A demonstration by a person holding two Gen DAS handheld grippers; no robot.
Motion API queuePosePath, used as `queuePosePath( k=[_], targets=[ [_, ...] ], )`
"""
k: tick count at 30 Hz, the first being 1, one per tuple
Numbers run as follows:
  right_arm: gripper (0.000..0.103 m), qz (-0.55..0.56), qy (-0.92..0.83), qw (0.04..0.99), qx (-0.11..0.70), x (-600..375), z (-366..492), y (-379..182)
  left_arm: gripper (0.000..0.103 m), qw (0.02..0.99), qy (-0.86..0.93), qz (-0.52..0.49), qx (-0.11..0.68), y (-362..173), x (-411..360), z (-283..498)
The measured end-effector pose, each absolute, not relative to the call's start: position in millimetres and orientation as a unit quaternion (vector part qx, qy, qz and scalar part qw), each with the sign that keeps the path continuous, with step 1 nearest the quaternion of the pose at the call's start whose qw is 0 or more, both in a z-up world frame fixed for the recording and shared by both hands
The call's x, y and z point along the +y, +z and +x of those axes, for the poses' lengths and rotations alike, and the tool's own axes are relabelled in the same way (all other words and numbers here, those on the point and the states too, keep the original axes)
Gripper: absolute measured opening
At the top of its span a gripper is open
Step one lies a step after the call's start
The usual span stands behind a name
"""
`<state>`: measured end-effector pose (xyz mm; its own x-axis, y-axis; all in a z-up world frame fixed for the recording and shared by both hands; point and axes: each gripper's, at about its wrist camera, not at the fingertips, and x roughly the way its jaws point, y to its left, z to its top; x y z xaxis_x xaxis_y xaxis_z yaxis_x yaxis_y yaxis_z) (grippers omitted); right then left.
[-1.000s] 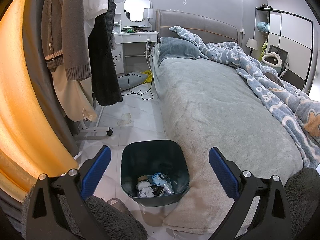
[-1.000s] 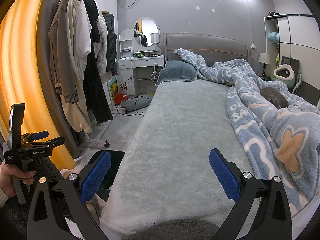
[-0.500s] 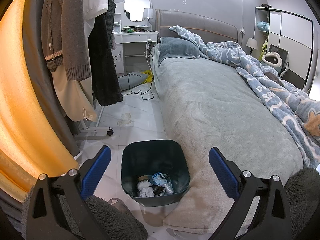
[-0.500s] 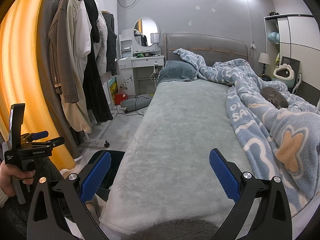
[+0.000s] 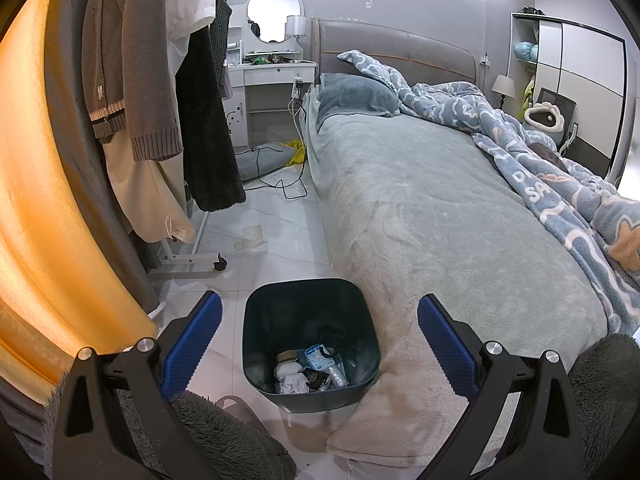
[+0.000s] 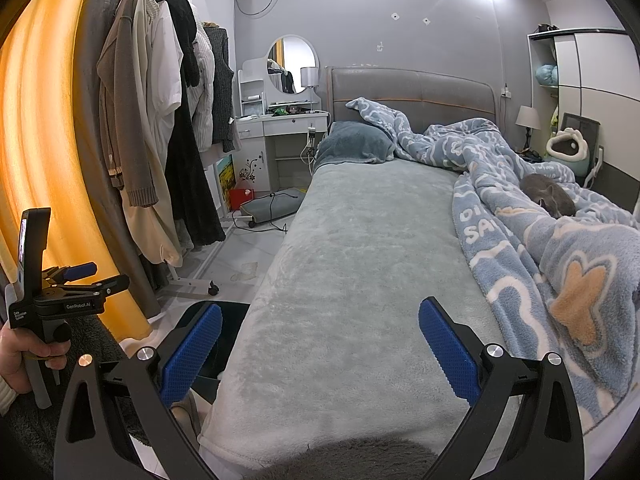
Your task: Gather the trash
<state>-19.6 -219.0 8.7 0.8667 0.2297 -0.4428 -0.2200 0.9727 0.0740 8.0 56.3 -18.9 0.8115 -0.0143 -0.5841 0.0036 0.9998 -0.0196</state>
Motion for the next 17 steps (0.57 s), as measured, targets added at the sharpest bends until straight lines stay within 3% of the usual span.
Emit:
queuePosePath(
  k=[17],
  targets=[
    [0.1,0.01,0.117,0.966,0.23,-219.5,-19.5,8.7,0.1,0.951,0.0,-0.014,0.309,-25.6,62.3,6.0]
  ],
)
